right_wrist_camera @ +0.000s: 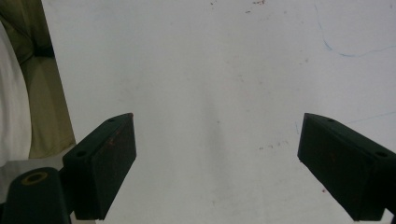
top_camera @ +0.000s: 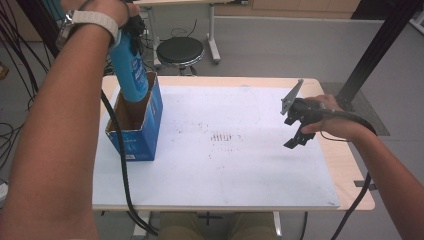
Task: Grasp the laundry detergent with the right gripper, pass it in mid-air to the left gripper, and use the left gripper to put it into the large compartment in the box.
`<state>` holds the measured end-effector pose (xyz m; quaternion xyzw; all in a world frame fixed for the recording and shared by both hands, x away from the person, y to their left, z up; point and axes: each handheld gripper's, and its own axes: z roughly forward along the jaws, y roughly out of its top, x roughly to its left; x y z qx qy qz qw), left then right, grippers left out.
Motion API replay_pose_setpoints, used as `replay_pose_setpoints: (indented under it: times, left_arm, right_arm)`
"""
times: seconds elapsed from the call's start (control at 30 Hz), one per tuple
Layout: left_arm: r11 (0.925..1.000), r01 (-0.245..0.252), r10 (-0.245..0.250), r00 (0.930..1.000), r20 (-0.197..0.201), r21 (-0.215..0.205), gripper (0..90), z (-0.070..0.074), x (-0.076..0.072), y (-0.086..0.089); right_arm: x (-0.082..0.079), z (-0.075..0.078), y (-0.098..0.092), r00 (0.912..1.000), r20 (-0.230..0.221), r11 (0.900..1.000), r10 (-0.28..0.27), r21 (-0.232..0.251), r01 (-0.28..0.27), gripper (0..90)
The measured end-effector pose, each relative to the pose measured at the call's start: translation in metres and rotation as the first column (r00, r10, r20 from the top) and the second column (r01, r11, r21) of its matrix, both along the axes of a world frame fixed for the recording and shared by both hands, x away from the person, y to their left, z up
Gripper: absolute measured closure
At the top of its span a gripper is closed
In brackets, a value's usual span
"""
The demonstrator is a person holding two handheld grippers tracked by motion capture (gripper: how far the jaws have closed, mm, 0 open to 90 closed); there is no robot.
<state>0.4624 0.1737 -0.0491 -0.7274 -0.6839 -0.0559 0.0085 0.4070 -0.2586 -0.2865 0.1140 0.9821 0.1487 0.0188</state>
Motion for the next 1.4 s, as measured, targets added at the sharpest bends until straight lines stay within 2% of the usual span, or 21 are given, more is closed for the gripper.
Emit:
replay_pose_setpoints:
  times: [0.23,0.57,1.2,1.4]
  left_arm:
    - [1.0,-0.009,0.009,0.9999,0.011,0.003,37.3,-0.005,0.0,0.009]
    - [0.9998,-0.015,0.015,0.9999,0.005,0.011,37.3,-0.015,0.001,0.019]
    - [0.9999,-0.017,0.017,0.9998,-0.009,0.001,37.3,-0.038,0.002,0.03]
    - [0.9999,-0.01,0.01,0.9999,-0.002,-0.004,37.3,-0.043,0.001,0.033]
  right_arm:
    - [0.0,-0.001,-0.001,1.0,-0.002,1.0,-0.006,0.0,0.006,11.6]
    - [0.0,-0.002,-0.003,0.9999,-0.006,1.0,-0.012,0.0,0.012,11.6]
    - [0.001,-0.006,-0.002,0.9997,-0.012,1.0,-0.022,0.012,0.022,11.5]
    - [0.001,-0.009,-0.002,0.9996,-0.015,1.0,-0.023,0.013,0.024,11.5]
